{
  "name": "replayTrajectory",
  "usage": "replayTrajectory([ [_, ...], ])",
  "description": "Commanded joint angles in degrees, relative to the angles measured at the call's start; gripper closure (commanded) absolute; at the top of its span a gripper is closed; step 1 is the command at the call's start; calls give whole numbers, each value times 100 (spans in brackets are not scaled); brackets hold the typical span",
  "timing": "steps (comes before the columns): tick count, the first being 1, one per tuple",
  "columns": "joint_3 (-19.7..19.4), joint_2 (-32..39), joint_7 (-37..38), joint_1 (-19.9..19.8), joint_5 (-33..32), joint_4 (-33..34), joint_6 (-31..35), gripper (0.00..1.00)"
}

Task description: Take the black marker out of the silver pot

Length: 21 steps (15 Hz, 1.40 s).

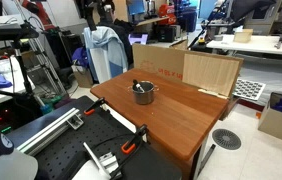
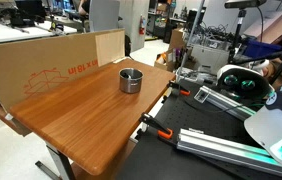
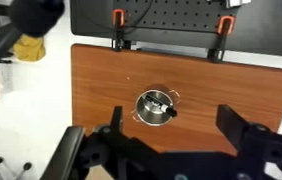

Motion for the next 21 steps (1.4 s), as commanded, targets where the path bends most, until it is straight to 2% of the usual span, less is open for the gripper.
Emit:
replayTrajectory([
  [1, -150, 21, 66, 167, -74, 14, -25, 0],
  [14, -150, 21, 66, 167, -74, 15, -25, 0],
  [17, -351, 391, -676, 289, 7, 182, -278, 0],
  [21, -671, 879, -1871, 463, 83, 291, -175, 0],
])
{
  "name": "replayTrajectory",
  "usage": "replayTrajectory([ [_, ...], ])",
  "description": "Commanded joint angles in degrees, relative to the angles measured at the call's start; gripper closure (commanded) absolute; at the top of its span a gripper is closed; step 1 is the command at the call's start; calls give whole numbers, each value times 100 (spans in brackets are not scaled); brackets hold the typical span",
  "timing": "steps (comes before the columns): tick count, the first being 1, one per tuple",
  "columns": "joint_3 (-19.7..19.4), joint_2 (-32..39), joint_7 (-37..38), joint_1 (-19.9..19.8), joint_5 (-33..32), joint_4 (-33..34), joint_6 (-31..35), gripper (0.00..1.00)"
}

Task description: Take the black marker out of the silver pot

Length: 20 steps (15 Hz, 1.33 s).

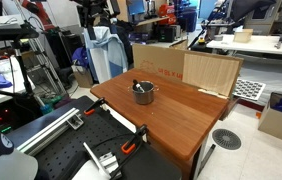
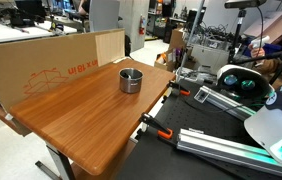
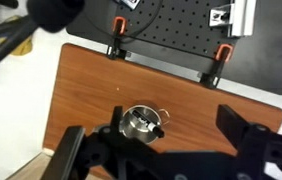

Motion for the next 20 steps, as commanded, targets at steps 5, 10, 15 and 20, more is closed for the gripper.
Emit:
replayTrajectory([
  [5, -569, 973, -2323, 409, 224, 633, 136, 0],
  [10, -745, 1595, -4003, 462, 923, 1144, 408, 0],
  [15, -656, 2017, -5634, 384, 1379, 1416, 416, 0],
  [20, -580, 2066, -7003, 336, 1044, 1204, 624, 0],
])
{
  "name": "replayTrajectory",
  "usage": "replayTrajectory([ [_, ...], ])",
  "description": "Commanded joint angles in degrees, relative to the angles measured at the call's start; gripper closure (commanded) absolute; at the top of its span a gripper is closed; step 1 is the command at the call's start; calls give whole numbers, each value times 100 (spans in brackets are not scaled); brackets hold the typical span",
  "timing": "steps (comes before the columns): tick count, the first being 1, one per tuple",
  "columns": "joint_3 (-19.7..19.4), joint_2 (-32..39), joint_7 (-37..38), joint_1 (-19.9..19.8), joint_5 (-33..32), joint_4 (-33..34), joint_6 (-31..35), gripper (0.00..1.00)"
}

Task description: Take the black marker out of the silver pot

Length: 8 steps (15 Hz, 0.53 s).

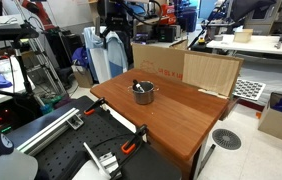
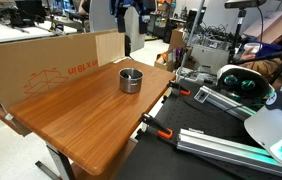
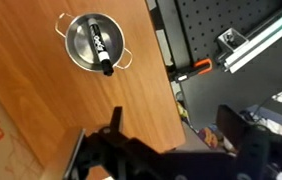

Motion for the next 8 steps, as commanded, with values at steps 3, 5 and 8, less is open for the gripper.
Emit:
replayTrajectory([
  [3, 4, 38, -1068, -57, -224, -165, 357, 0],
  [5, -17, 87, -960, -104, -313, -250, 525, 0],
  [8, -4, 88, -848, -126, -259, -241, 376, 0],
])
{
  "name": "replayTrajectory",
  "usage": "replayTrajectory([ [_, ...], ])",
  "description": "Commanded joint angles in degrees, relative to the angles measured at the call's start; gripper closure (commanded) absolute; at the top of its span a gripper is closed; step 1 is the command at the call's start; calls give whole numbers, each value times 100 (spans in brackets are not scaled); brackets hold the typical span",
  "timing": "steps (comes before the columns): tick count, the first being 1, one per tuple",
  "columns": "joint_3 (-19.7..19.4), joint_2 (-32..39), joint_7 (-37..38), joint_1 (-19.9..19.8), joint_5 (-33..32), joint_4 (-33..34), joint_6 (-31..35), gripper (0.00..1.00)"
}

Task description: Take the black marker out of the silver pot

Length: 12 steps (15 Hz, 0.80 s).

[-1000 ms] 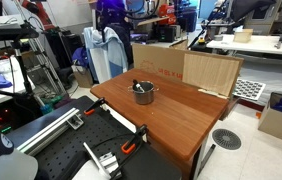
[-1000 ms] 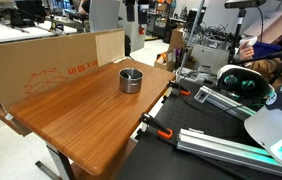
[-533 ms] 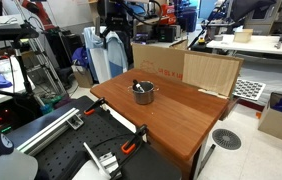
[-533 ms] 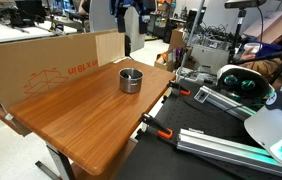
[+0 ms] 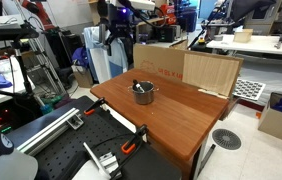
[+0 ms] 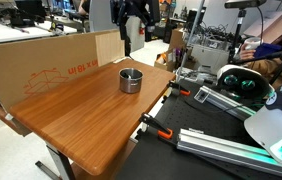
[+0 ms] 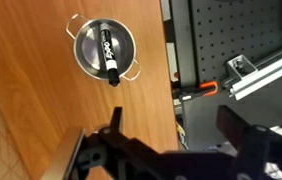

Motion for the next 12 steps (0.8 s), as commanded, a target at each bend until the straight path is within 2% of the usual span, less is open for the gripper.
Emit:
replayTrajectory([
  [1, 27, 9, 1, -30, -3, 10, -9, 0],
  [12, 13, 87, -82, -44, 4, 2, -5, 0],
])
